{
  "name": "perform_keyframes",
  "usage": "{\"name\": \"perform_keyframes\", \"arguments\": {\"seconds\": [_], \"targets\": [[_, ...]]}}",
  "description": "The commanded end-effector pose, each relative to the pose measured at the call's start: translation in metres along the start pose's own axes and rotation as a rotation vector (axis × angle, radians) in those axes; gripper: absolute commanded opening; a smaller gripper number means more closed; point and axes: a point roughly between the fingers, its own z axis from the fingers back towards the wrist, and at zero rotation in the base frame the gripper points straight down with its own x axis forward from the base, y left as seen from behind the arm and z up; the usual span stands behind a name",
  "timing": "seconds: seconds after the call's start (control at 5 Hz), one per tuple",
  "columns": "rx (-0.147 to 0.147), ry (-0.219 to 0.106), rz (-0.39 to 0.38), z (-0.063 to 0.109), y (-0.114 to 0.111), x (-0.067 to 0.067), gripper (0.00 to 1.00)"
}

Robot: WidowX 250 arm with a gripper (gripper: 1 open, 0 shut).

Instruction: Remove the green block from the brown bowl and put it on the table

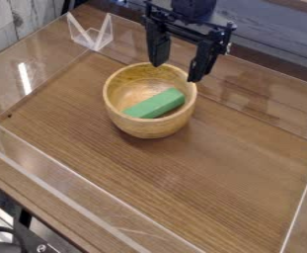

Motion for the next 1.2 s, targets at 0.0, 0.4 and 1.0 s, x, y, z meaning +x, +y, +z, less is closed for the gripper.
{"name": "perform_keyframes", "arguments": {"seconds": [0.0,0.4,1.0], "targets": [[0.005,-0.002,-0.004,-0.014,0.014,-0.003,1.00],[0.010,-0.040,-0.026,-0.032,0.030,-0.009,1.00],[0.009,-0.125,-0.049,-0.058,0.050,-0.002,1.00]]}}
